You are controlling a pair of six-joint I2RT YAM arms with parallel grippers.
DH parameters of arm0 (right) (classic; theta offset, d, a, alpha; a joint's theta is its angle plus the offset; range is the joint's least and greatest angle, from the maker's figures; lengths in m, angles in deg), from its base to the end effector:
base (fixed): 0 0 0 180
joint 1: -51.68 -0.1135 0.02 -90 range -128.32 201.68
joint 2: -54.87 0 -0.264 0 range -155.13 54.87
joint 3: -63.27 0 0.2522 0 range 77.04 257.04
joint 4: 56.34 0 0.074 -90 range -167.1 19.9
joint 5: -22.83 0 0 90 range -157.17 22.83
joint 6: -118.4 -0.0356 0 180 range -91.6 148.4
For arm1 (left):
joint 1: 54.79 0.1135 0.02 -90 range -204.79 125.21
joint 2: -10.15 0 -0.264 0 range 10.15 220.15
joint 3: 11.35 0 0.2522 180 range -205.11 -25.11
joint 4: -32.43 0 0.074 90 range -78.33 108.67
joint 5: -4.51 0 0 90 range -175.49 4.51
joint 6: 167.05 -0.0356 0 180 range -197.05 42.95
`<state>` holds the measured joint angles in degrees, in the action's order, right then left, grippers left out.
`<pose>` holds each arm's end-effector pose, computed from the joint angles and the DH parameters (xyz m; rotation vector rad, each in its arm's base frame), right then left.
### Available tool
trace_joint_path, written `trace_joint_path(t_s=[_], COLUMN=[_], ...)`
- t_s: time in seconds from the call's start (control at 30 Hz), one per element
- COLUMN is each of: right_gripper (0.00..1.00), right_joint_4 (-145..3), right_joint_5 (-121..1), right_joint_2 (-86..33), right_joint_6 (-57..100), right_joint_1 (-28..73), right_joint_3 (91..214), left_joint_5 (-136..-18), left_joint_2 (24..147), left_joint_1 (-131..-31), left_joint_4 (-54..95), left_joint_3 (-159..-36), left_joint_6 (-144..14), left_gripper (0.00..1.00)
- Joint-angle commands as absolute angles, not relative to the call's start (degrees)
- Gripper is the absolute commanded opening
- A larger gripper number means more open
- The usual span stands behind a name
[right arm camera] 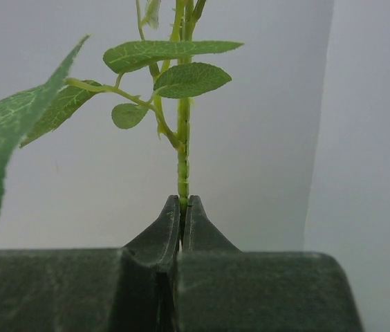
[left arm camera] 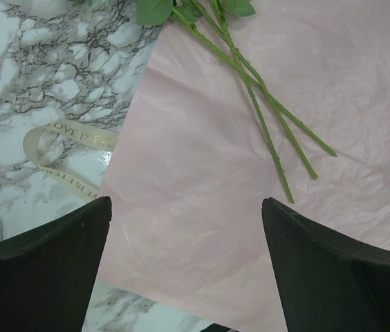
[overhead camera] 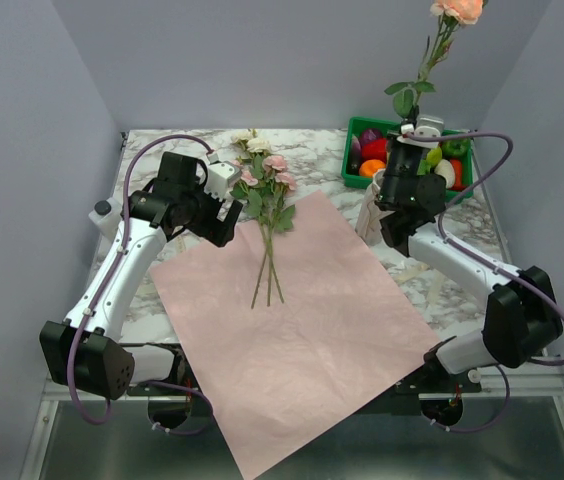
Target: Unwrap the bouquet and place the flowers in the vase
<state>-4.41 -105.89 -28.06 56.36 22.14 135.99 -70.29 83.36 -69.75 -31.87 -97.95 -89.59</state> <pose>0.2821 0.1343 0.3985 0.1670 1.0144 -0.2594 0.2463 -0.0755 0.3405 0.6935 2.3469 -0.3444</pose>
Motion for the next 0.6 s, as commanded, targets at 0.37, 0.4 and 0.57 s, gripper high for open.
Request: trace_joint_path(t_s=[0.37,0.4,0.57], right_gripper=[0.01,0.01,0.01], right_joint_4=[0.8,0.6,2.1], right_joint_5=[-108.1,-108.7,-111.4], right_joint_2=[-31.5,-31.2,-28.7], right_joint_6=[52.2,51.6,50.1], right_joint_1=[22.8,22.8,21.2], right_joint_3=[130.5,129.6,124.9], left_joint_5=[-69.6,-69.6,-69.1], left_joint_2=[81.9,82.0,82.7], left_joint_1=[-69.1,-69.1,-69.0], left_joint_4=[-32.0,-32.0,-31.1], left_joint_3=[-98.7,-98.8,-98.4], left_joint_6=[-90.0,-90.1,-89.6], left_gripper=[0.99,0.99,0.99])
